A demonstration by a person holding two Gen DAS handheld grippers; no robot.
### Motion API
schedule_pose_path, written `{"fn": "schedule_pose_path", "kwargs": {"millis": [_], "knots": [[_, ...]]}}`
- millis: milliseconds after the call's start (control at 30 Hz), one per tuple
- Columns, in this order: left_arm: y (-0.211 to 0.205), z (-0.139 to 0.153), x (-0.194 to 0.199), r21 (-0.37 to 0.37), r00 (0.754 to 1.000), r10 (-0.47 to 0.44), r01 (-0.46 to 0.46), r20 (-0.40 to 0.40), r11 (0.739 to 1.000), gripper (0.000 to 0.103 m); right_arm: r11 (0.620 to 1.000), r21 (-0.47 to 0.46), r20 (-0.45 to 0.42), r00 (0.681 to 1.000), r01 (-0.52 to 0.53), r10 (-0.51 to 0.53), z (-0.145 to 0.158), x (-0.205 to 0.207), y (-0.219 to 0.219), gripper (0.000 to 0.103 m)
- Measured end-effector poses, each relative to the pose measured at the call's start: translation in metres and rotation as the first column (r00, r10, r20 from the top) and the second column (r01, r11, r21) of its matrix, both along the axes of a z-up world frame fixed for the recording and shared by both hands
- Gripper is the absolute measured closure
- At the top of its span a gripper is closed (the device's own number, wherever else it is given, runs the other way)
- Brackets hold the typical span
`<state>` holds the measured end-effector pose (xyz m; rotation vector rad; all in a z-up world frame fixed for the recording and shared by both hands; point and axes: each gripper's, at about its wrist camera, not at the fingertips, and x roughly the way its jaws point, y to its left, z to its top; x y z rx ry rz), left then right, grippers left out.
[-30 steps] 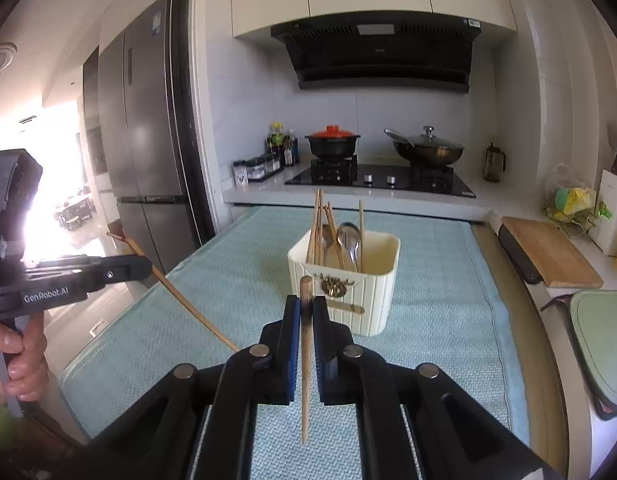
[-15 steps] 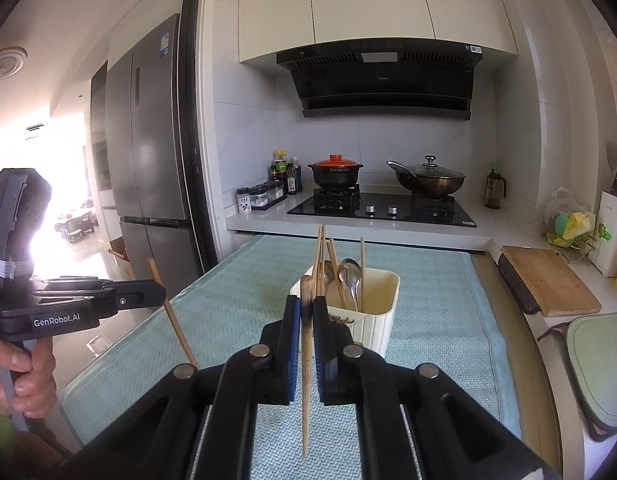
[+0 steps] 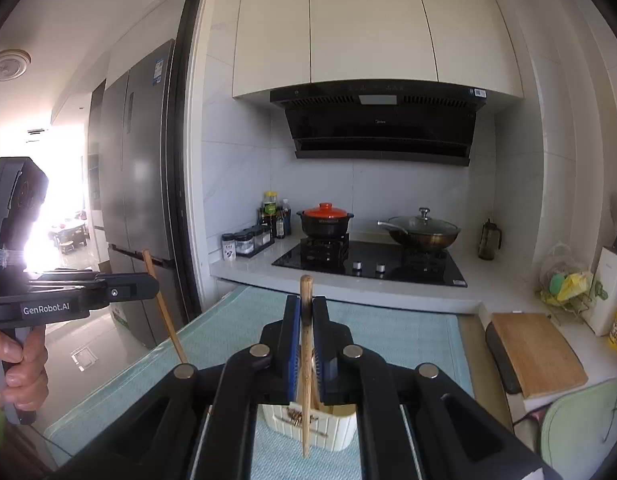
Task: Organize utensils
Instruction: 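Lift and carry the chopstick with the left tool while the right tool carries its chopstick to the holder, then open the left tool releasing the chopstick into the holder while the right tool releases its chopstick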
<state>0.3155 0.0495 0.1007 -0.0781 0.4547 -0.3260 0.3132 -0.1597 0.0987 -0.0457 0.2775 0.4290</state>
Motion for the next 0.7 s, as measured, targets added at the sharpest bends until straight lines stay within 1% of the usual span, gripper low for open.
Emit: {"fn": "schedule_pose_path", "kwargs": {"millis": [133,200,267,367,500,600,700], "knots": [[-0.010,0.013,0.040,0.016,1.000,0.017,-0.017,0.017,1.000,0.099,1.000,-0.012,0.017,1.000,-0.009,0.009,0.020,0.035,0.007,0.096],[-0.013,0.011,0.059,0.030,0.999,0.032,-0.032,0.017,0.999,0.099,1.000,-0.026,0.017,1.000,-0.008,0.009,0.022,0.054,0.010,0.096],[-0.016,0.006,0.078,0.035,0.999,0.043,-0.043,0.003,0.998,0.099,0.999,-0.047,0.012,1.000,-0.004,0.005,0.017,0.070,0.014,0.097],[-0.018,-0.013,0.103,0.030,0.998,0.042,-0.040,-0.047,0.999,0.099,0.999,-0.052,-0.028,1.000,-0.012,0.010,0.001,0.095,0.016,0.096],[-0.022,-0.047,0.128,0.035,0.991,0.041,-0.037,-0.128,0.999,0.099,0.998,-0.056,-0.123,0.992,-0.016,0.009,-0.029,0.124,0.014,0.097],[-0.026,-0.074,0.145,0.043,0.980,0.042,-0.034,-0.194,0.998,0.099,0.997,-0.080,-0.212,0.977,-0.021,0.003,-0.058,0.147,0.014,0.097],[-0.032,-0.094,0.161,0.053,0.968,0.041,-0.029,-0.249,0.998,0.099,0.994,-0.102,-0.301,0.954,-0.023,-0.009,-0.088,0.171,0.015,0.097]]}}
